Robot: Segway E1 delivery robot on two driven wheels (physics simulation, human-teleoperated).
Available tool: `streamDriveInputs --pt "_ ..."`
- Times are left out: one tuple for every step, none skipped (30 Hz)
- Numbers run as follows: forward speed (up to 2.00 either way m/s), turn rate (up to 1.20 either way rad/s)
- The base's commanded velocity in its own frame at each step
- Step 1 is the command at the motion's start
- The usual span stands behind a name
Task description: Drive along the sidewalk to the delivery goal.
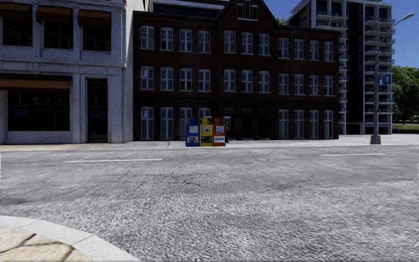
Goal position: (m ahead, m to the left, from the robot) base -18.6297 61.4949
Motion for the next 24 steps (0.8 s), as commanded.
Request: streamDriveInputs --pt "-0.33 0.00" --pt "-0.33 0.00" --pt "-0.35 0.00" --pt "-0.36 0.00" --pt "-0.36 0.00" --pt "-0.36 0.00" --pt "-0.36 0.00" --pt "-0.36 0.01" --pt "-0.39 0.11" --pt "-0.41 0.16" --pt "-0.42 0.19" --pt "-0.42 0.19" --pt "-0.43 0.26" --pt "-0.43 0.35" --pt "-0.43 0.38" --pt "-0.43 0.38" --pt "-0.43 0.39" --pt "-0.43 0.39" --pt "-0.43 0.44" --pt "-0.43 0.47" --pt "-0.43 0.48" --pt "-0.43 0.48" --pt "-0.43 0.48" --pt "-0.43 0.48"
